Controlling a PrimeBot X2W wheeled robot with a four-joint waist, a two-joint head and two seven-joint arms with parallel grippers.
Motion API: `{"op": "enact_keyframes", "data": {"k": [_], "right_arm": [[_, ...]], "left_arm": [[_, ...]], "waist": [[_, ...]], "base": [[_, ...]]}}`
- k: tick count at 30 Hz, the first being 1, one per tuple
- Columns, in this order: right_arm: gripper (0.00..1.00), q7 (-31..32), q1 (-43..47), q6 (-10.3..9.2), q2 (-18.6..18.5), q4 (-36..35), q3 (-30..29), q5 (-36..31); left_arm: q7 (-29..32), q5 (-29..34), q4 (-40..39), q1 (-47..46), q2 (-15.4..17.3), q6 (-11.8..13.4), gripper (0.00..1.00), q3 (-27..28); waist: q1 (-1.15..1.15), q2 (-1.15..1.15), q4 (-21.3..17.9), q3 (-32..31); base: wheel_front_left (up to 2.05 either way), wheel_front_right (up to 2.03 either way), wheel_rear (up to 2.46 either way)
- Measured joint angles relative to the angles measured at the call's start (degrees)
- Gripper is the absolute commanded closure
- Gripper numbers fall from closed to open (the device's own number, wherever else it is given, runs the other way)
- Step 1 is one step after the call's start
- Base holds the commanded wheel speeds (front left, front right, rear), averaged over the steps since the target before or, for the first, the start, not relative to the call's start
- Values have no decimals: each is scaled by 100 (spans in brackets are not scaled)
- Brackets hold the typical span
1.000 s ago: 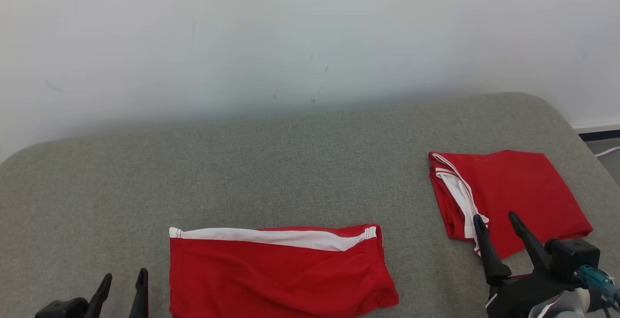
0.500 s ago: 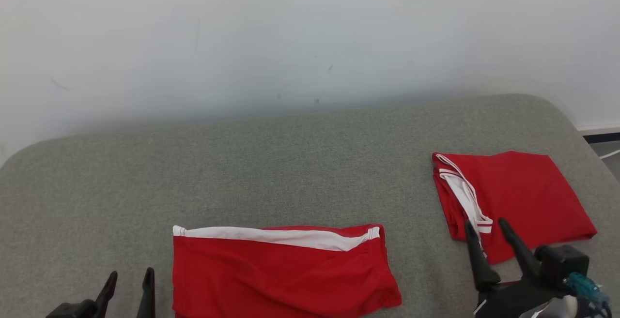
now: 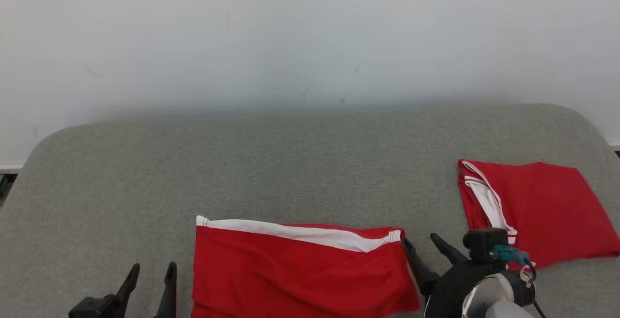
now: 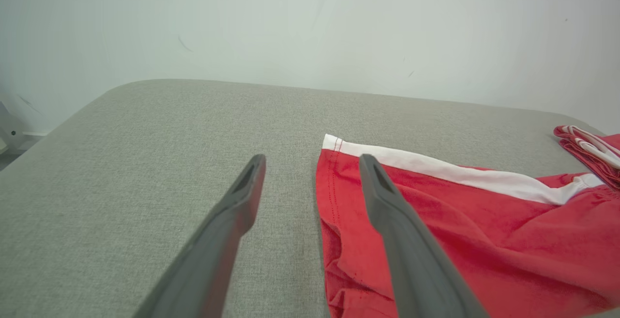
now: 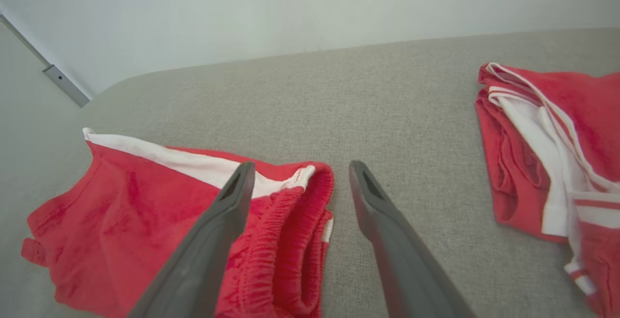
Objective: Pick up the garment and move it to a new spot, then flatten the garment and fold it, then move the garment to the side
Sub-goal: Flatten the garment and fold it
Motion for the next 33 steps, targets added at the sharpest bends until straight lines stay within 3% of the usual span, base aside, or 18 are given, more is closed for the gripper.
{"op": "enact_keyframes", "data": {"k": [3, 11, 20, 21, 23, 28, 33], "right_arm": [[0, 331, -155, 47, 75, 375, 65, 81], [0, 1116, -264, -54, 209, 1217, 238, 167], [0, 1769, -382, -29, 386, 1597, 412, 264], [24, 1807, -405, -29, 393, 1625, 415, 274], [98, 1872, -487, -2, 399, 1697, 438, 280], [100, 1869, -566, 35, 391, 1761, 382, 302], [100, 1710, -977, 21, 16, 1856, 134, 257]], "left_arm": [[0, 107, -7, -83, -70, 0, 0, -38], [0, 141, 10, -142, -131, -1, 0, -108], [0, 140, 36, -124, -116, -1, 0, 5], [0, 140, 38, -124, -116, -1, 0, 11], [0, 140, 43, -124, -119, -1, 0, 16], [0, 140, 66, -124, -122, -1, 0, 38], [0, 140, 110, -124, -123, -8, 0, 75]], "waist": [[0, 0, 91, 1], [0, 0, 367, 4], [0, 0, 435, 4], [0, 0, 431, 5], [0, 0, 420, 10], [0, 0, 394, 29], [0, 0, 376, 54]], "base": [[0, 0, 0], [0, 0, 0], [0, 0, 0], [0, 0, 0], [0, 0, 0], [0, 0, 0], [0, 0, 0]]}}
